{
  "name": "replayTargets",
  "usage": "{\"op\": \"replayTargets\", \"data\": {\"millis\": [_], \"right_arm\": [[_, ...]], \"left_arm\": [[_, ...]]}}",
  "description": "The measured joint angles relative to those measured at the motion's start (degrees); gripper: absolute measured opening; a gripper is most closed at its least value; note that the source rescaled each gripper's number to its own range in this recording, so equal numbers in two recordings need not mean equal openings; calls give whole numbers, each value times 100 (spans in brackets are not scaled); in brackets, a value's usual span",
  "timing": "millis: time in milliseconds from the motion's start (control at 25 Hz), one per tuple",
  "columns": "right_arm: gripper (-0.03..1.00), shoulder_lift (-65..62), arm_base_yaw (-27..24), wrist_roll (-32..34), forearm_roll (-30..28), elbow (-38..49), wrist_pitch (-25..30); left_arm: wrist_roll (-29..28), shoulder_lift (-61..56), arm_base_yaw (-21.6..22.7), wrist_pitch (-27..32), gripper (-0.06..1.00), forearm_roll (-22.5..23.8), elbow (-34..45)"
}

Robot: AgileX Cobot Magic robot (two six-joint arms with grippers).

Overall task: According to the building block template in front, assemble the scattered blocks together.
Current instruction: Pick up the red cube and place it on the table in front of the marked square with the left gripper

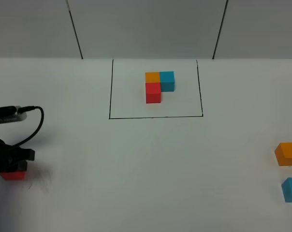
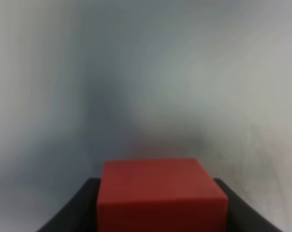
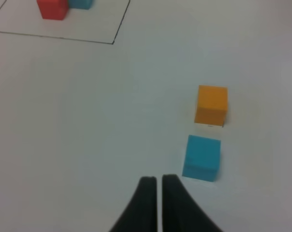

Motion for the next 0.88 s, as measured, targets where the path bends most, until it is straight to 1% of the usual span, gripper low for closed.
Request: {"op": "replayTargets", "data": {"millis": [80, 240, 520, 720, 880], "right_arm": [[0, 0, 0, 0, 0, 0, 0], [0, 0, 0, 0, 0, 0, 0], [0, 0, 0, 0, 0, 0, 0], [0, 0, 0, 0, 0, 0, 0], [0, 0, 0, 0, 0, 0, 0]], "left_arm": [[0, -361, 0, 187, 46, -17, -92], [0, -1023, 0, 794, 46, -24, -329], [-53, -1836, 0, 1662, 46, -24, -623], [-83, -1990, 0, 2083, 46, -32, -685], [-76, -1990, -63, 2217, 46, -248, -685]]}}
